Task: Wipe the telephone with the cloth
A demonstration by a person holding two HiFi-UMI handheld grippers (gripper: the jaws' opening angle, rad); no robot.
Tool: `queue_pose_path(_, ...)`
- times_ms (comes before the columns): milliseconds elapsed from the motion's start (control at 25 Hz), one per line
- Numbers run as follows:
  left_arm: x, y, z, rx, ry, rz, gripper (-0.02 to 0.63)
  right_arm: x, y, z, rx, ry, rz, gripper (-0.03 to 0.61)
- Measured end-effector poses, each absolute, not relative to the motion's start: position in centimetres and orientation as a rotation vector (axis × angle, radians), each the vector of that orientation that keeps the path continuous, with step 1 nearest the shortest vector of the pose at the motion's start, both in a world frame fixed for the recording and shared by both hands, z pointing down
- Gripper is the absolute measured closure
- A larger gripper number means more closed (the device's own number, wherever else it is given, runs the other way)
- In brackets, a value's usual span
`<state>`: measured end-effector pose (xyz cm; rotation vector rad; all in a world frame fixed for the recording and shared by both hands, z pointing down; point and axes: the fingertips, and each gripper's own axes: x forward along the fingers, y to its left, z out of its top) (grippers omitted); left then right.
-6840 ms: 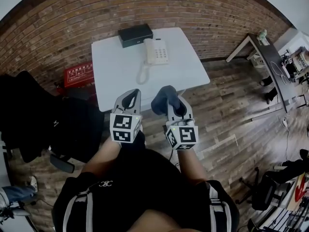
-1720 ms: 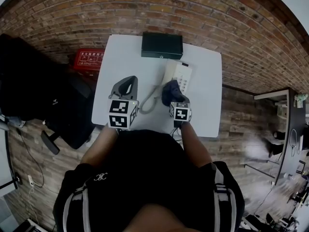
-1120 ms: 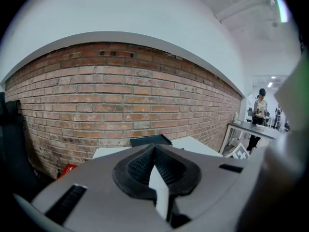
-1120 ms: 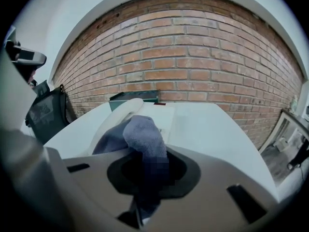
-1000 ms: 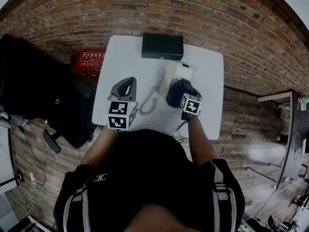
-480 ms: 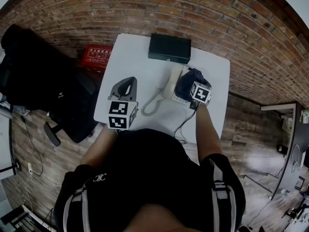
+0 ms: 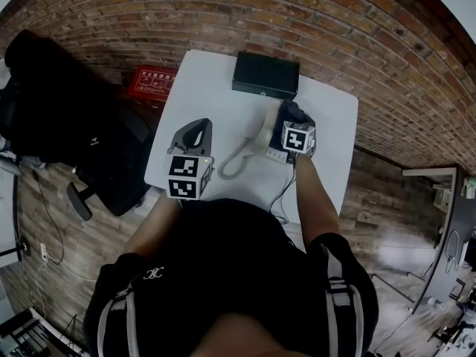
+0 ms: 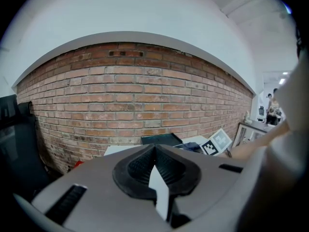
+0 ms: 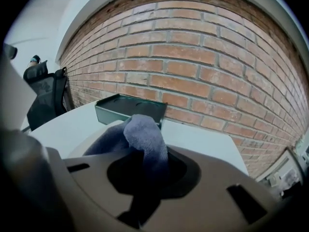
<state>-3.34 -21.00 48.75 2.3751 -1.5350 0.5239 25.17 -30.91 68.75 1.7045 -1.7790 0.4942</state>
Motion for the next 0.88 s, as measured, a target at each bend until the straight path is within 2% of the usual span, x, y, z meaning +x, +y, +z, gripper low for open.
queue_pose_path(880,-2.9,-20.8,49.0,2.425,-1.457,0.506,0.617,20.5,-24.3,70.2,1.557,-1.811,0.414,0.56)
